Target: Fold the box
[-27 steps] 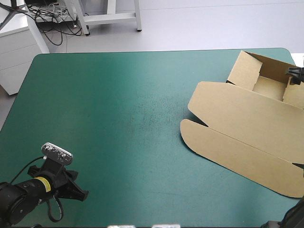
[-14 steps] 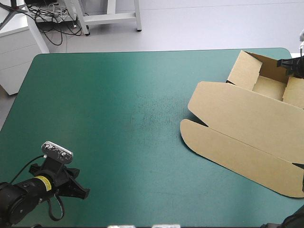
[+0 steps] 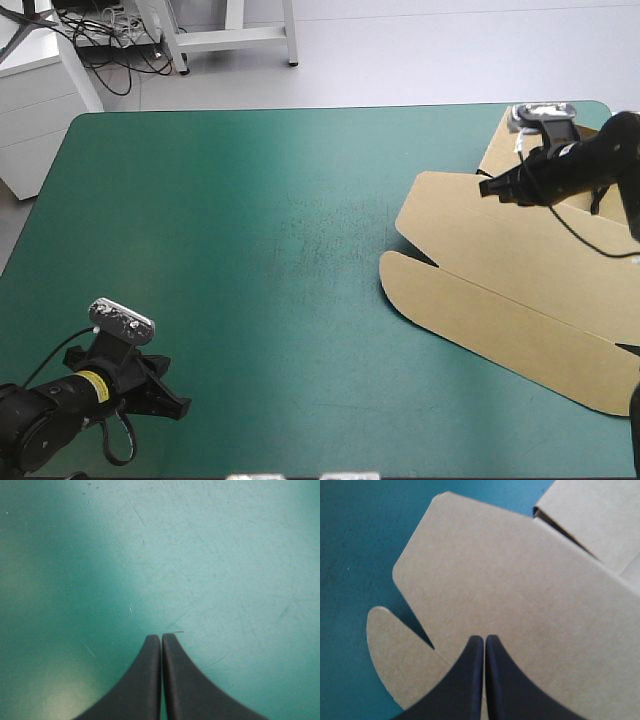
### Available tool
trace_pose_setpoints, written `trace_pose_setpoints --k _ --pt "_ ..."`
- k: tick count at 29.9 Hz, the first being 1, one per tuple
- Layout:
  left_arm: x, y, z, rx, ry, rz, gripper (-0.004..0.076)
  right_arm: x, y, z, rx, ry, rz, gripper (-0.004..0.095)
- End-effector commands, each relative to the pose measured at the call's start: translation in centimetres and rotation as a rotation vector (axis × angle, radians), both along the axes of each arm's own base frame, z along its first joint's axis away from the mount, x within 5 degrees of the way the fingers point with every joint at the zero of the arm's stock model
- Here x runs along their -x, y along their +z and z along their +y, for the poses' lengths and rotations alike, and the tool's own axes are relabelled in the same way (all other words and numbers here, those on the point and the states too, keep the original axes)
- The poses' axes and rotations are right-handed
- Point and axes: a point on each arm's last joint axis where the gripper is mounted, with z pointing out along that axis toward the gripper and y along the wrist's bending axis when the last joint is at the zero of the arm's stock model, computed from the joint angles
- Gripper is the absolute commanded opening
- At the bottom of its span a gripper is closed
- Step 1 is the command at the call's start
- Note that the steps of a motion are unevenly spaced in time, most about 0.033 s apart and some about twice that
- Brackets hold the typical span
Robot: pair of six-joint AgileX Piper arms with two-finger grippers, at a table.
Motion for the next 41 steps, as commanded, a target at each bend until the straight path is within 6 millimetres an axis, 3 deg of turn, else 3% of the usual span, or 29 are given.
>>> trace_pose_setpoints --k 1,5,13,22,30,41 --pt "-0.1 0.8 -0.2 0.047 0.005 -0.036 -0.0010 4.1 1.4 1.4 0.013 0.015 -0.136 -0.0003" --pt "0.2 0.1 0.0 0.054 -0.002 -0.072 -0.0010 8.7 -1.3 2.2 0.020 0.051 -0.133 -0.0003" --pt "1.2 -0.5 0.5 0.110 -0.001 -0.181 -0.0010 17.3 -4.8 1.8 0.001 0.034 -0.176 -0.0003" --pt "2.0 -1.1 1.0 0.009 -0.065 -0.147 -0.0010 24.0 -7.6 1.8 -0.052 0.036 -0.286 -0.0005" --pt "2.0 -1.1 1.0 0.009 -0.070 -0.156 -0.0010 26.4 -9.3 1.6 -0.038 0.036 -0.352 -0.0005" --pt "1.7 -1.6 0.8 0.033 -0.068 -0.190 -0.0010 26.6 -9.2 1.6 -0.047 0.031 -0.359 -0.0005"
